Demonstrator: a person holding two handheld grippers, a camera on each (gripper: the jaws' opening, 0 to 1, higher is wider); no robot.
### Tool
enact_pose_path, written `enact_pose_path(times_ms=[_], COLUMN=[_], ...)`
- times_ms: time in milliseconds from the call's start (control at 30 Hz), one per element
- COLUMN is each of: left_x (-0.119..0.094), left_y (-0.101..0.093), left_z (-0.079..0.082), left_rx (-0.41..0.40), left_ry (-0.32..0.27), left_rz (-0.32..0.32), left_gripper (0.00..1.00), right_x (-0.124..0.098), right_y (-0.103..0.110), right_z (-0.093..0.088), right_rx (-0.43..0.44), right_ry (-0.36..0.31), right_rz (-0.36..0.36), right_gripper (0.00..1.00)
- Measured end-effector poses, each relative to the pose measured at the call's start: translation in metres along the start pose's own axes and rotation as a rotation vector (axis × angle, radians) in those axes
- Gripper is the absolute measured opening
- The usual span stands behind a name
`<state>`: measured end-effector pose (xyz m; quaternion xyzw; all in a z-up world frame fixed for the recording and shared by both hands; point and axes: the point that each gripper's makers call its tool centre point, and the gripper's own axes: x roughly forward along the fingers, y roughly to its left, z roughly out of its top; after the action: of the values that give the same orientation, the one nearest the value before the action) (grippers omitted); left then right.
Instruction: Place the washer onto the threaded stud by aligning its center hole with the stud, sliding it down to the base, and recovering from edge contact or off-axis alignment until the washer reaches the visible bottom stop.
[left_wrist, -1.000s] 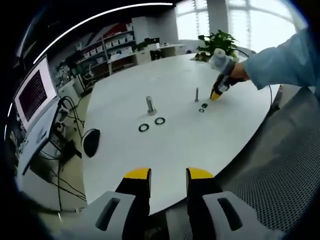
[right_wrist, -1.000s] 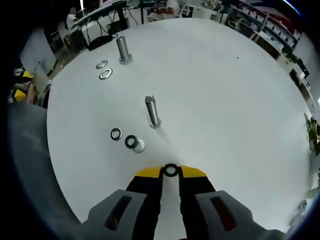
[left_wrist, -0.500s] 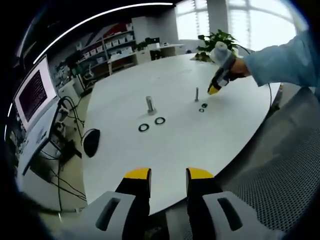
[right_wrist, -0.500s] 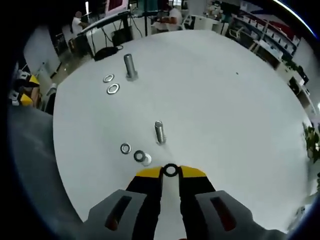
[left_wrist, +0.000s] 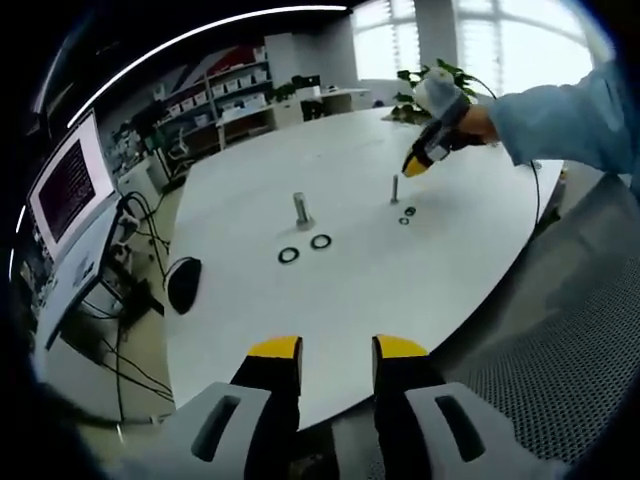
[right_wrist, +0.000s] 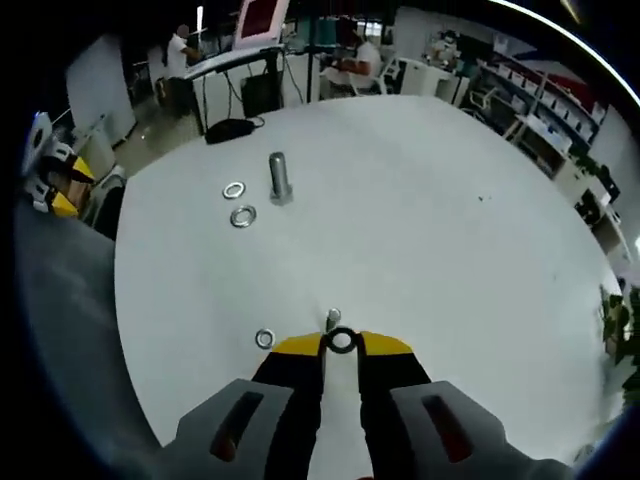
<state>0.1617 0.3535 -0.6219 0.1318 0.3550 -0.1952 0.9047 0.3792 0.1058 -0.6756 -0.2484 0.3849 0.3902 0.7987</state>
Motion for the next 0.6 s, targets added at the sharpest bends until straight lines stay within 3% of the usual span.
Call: enact_pose_path(times_ms=[600], left_x=[0.000], left_y=[0.000], left_z=[-0.001], left_rx=[-0.001], left_ry=[0.004], left_rz=[0.001], left_gripper=[0.26], right_x=[0.010], right_y=[0.005], right_z=[0.014], right_rx=[-0.033], right_ry=[-0.017], right_rz=[0.007], right_gripper=[0.14])
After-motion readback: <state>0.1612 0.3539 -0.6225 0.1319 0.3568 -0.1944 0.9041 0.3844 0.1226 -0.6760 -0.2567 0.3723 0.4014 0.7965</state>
